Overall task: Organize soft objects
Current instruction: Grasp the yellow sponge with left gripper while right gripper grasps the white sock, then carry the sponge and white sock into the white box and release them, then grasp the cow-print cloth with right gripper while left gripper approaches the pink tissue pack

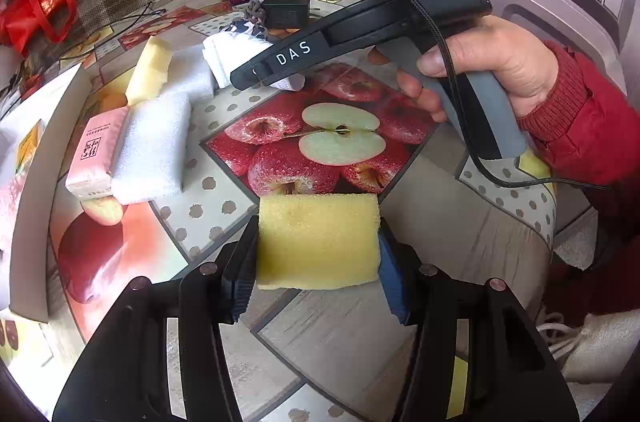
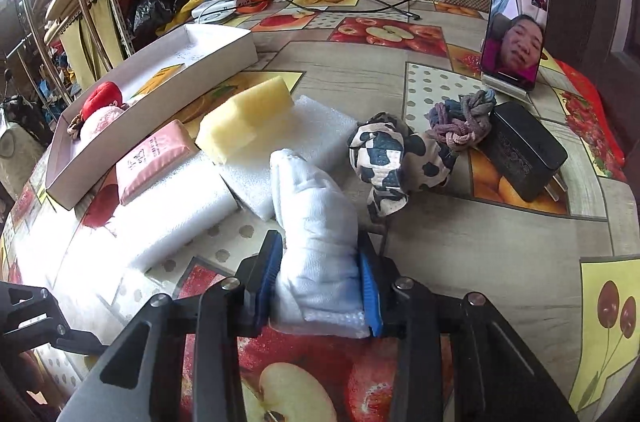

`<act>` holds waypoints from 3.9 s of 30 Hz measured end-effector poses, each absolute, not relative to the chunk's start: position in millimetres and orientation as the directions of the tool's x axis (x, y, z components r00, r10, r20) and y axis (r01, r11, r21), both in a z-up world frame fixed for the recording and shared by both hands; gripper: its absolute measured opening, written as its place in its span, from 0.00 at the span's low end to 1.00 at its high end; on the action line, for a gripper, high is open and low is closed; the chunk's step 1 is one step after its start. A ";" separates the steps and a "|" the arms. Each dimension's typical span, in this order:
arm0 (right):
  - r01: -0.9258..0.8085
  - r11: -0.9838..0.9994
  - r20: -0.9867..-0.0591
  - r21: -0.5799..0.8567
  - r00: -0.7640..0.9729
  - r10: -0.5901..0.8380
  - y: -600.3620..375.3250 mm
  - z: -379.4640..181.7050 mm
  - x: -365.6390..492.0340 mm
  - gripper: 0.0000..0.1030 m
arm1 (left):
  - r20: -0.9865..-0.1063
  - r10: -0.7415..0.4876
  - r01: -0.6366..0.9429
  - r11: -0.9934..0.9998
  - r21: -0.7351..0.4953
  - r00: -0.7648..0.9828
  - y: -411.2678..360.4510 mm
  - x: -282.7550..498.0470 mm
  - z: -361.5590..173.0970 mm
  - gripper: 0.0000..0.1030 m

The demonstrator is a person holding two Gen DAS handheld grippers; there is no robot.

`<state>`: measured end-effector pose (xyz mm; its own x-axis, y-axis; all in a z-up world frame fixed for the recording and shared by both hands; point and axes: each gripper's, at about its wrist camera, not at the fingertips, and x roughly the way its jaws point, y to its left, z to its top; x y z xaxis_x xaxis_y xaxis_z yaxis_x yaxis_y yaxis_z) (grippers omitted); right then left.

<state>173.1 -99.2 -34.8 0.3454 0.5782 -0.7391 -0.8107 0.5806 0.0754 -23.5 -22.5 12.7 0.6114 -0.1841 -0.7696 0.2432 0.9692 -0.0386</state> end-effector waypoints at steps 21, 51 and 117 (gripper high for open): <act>-0.840 0.499 -0.450 0.212 0.369 0.813 -65.2 55.1 150.2 0.34 | -0.366 0.523 -0.583 0.810 -0.069 0.770 204.2 -47.7 111.0 0.51; -0.870 0.396 -0.568 0.295 0.174 0.805 131.5 -1.0 129.9 0.72 | -0.451 0.640 -0.777 0.578 -0.251 0.622 307.9 -64.8 52.7 0.74; -0.609 0.720 -0.654 0.333 0.402 0.641 -139.3 -40.3 241.8 0.58 | -0.645 0.051 -0.176 0.976 -0.130 0.763 62.0 52.1 28.0 0.99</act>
<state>241.8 -139.3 -40.3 0.4016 0.6411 -0.6540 -0.6086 0.7205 0.3325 52.1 62.0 28.0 0.7628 0.0512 -0.6446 -0.1756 0.9758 -0.1303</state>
